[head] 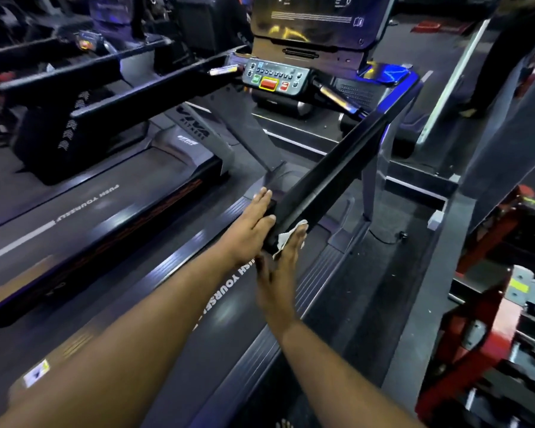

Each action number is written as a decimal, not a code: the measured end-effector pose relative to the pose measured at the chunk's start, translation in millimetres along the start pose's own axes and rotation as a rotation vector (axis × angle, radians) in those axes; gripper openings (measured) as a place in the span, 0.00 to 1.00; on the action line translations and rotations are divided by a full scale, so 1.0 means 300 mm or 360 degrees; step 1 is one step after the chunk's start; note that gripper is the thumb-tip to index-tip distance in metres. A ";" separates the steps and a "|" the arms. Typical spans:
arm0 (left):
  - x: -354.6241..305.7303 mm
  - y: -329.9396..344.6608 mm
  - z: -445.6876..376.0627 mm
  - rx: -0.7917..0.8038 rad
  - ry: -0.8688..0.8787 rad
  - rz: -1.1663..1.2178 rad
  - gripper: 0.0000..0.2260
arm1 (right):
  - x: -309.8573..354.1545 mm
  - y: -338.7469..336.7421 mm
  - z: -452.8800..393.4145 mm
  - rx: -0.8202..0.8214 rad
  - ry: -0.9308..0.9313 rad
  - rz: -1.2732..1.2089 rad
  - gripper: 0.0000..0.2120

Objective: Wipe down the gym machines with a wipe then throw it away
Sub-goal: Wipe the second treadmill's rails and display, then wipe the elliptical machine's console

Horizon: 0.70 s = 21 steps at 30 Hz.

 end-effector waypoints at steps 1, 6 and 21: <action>0.030 -0.015 0.031 0.0030 -0.0073 0.0139 0.25 | 0.021 0.002 0.022 -0.0031 -0.0015 -0.0008 0.39; 0.186 -0.028 0.227 0.0237 -0.0317 0.0388 0.28 | 0.134 -0.002 0.140 -0.0229 -0.0106 -0.0105 0.26; 1.103 -0.838 1.124 -0.0613 -0.0527 0.0595 0.08 | 0.685 0.984 0.717 0.0854 0.0397 -0.0637 0.04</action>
Point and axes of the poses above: each hand's wrist, its own z-axis away from the middle knuckle, its own y-axis out of the palm, x = y × z, the point moved 8 cm from there along -z, towards the middle knuckle, and after that the axes turned 14 degrees about -y, right-handed, at the moved point
